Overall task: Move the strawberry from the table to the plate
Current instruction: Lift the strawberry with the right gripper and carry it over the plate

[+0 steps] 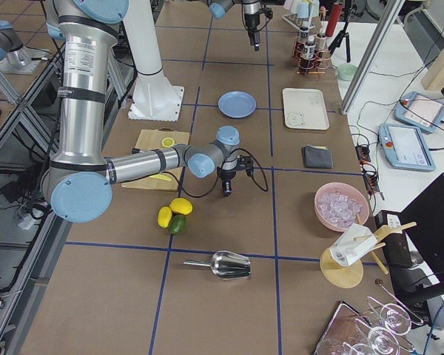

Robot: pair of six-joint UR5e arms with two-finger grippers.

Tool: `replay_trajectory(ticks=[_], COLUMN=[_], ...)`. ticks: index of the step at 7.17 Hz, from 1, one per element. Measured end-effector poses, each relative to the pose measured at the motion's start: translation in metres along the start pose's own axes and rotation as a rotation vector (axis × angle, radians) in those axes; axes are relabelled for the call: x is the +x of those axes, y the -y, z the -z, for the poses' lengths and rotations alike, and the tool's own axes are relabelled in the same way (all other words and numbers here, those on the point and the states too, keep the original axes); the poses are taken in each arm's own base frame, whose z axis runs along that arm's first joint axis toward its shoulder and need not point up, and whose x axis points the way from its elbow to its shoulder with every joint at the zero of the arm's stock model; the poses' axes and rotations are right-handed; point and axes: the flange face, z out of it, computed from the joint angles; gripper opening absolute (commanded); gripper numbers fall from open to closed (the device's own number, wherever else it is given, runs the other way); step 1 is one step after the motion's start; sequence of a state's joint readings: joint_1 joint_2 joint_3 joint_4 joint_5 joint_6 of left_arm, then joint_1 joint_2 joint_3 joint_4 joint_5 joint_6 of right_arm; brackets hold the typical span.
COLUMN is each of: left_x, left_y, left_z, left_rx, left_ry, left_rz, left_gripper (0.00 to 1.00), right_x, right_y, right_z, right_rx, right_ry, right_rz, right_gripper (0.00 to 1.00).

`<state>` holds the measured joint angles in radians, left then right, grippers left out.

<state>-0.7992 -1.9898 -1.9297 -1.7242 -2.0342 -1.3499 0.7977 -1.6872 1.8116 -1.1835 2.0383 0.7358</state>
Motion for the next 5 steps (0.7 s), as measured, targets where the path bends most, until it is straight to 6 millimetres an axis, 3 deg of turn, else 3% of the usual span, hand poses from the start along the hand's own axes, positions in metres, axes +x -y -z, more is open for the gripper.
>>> replay_trajectory(ticks=[2,3,5], left_x=[0.001,0.001,0.0], left_y=[0.0,0.0,0.0], left_z=[0.001,0.001,0.004], left_rx=[0.001,0.001,0.004], left_ry=[-0.002,-0.003,-0.005], left_rz=[-0.001,-0.002,-0.005], left_gripper=[1.0,1.0,1.0], right_x=[-0.007,-0.017,-0.043], right_y=[0.001,0.003,0.017], right_z=[0.009,0.025,0.08], right_rx=[0.01,0.029,0.102], right_ry=[0.02,0.048,0.132], right_rz=[0.01,0.02,0.038], right_gripper=[0.0,0.0,0.0])
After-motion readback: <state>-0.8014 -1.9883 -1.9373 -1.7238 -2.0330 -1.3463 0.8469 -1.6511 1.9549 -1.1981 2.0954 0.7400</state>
